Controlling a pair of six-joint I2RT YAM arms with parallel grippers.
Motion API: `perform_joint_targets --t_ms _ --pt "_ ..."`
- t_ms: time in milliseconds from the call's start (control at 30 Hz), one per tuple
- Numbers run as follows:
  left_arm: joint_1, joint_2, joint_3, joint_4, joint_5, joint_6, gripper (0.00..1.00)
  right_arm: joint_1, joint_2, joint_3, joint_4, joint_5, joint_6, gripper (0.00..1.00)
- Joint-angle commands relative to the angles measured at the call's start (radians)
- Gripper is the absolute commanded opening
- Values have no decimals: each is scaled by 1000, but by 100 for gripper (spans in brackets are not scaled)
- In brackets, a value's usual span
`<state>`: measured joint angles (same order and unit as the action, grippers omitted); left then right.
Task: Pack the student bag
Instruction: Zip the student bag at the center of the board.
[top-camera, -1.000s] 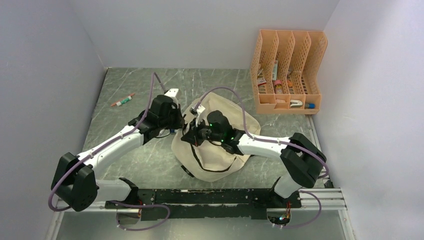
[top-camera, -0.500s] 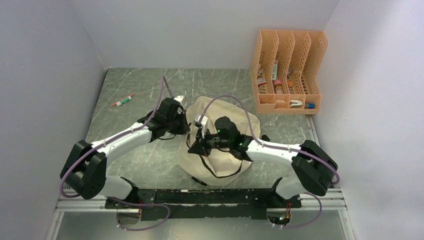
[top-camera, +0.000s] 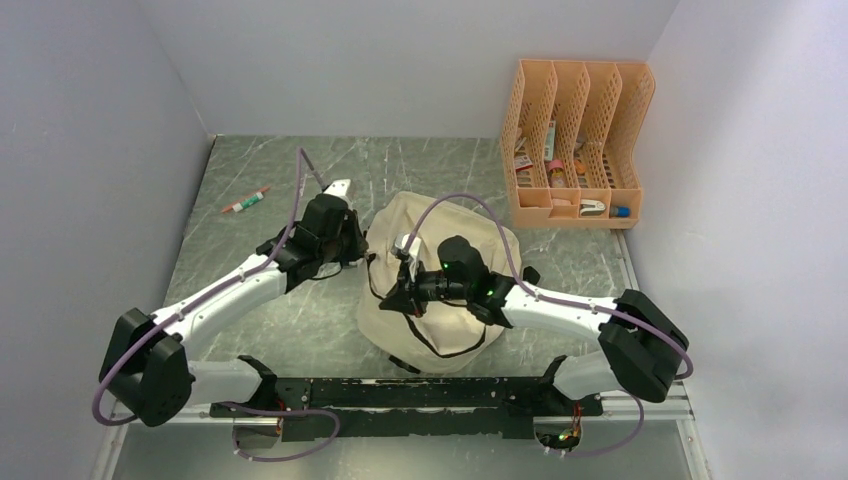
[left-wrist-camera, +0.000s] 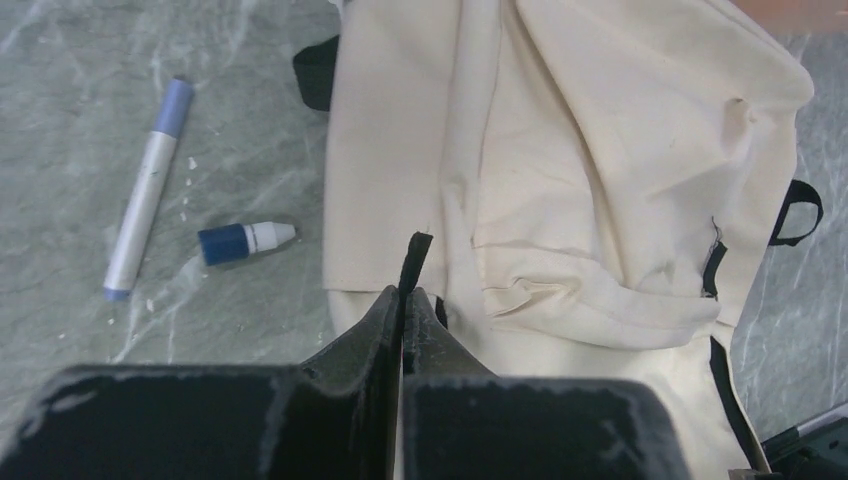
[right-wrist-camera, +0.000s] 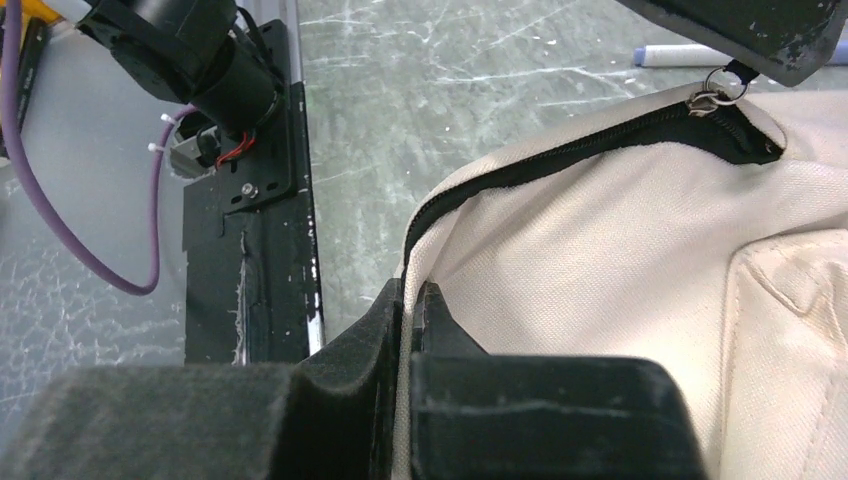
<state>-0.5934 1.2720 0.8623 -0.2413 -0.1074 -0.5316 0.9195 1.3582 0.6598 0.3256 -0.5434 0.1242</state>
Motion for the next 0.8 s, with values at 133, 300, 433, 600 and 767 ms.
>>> perform_joint_targets --t_ms 133,300,433,600,767 --pt "37 -18 36 172 -296 13 5 58 11 4 -235 -343 -53 0" --pt "48 58 84 228 -258 39 5 64 9 14 -265 -377 -76 0" --pt "56 115 117 326 -116 92 5 70 18 18 -273 -396 -87 0" --pt "57 197 186 333 -69 110 5 80 21 20 -285 -398 -100 0" --pt "56 214 222 289 -80 112 5 80 0 -2 -215 -321 -54 0"
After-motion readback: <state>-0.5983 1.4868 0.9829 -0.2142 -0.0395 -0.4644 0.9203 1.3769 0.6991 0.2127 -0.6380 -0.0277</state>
